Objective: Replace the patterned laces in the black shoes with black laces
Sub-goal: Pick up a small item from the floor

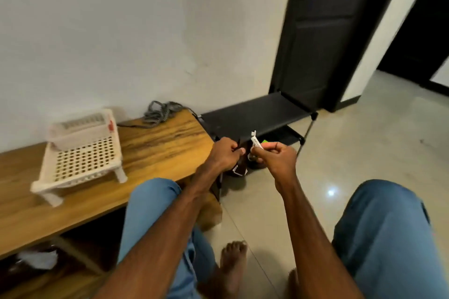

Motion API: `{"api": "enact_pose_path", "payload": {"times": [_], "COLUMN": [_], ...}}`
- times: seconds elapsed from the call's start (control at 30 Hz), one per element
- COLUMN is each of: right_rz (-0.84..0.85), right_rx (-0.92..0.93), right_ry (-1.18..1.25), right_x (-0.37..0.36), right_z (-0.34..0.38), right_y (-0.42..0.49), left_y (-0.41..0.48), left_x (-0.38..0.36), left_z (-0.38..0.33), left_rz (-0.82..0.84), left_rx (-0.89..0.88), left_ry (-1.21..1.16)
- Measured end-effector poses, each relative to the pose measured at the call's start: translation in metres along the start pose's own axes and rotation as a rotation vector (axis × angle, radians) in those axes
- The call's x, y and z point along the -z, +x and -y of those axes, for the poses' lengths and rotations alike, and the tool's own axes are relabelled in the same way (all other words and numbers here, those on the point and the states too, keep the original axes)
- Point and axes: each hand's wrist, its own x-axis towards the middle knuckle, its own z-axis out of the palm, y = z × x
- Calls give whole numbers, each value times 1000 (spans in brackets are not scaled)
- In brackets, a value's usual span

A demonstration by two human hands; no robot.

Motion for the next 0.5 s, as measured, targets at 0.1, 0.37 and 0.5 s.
{"api": "enact_pose_path", "payload": {"times": [0.1, 0.37, 0.5], "right_rz": [131, 417, 563], "right_rx": [32, 80, 94], "right_ry": [-21, -130, -209], "right_x": [-44, -148, -208], "right_z": [40, 94, 89], "right_y": [-20, -55, -63], "left_y": [-34, -78, -86], "left_x": [74, 181, 215], "left_z": [8, 56, 99], "left_rz": [-171, -469, -558], "left_rx": [-12, 158, 286], "left_ry": [16, -5, 2]}}
